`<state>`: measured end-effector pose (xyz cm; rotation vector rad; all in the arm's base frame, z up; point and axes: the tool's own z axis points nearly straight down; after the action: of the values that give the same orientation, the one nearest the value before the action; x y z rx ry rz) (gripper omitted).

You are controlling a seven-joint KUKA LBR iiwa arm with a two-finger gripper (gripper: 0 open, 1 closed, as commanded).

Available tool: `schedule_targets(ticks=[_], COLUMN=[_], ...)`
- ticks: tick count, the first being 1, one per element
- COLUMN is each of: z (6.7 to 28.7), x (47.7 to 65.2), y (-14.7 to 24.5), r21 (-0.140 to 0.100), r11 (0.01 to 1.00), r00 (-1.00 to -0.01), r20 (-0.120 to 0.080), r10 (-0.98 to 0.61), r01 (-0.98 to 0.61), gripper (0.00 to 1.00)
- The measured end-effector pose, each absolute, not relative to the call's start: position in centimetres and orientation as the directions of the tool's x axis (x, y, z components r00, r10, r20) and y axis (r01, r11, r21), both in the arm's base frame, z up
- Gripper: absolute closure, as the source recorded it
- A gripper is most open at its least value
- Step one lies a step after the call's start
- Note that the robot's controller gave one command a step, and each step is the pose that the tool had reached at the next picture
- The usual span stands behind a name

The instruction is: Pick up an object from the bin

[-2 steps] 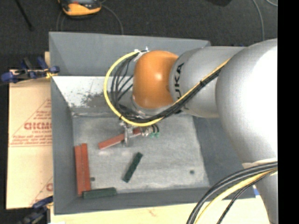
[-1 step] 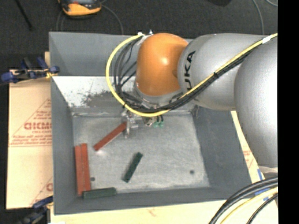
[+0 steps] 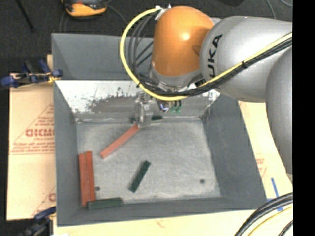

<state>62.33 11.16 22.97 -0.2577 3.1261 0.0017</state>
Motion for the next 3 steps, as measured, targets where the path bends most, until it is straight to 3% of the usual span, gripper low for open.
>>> schedule_targets(ticks=[1,2,3], z=[16.7,16.8,7.5], x=[60.1,60.2,60.5], y=[14.8,14.8,13.5], r21=[0.001,0.001,0.000], r11=[0.999,0.999,0.970], r00=[-0.999,-0.999,-0.970], r20=[-0.002,-0.004,-0.013], r10=[0.054,0.053,-0.244], r01=[0.054,0.053,-0.244], gripper=[0.00,0.00,1.00])
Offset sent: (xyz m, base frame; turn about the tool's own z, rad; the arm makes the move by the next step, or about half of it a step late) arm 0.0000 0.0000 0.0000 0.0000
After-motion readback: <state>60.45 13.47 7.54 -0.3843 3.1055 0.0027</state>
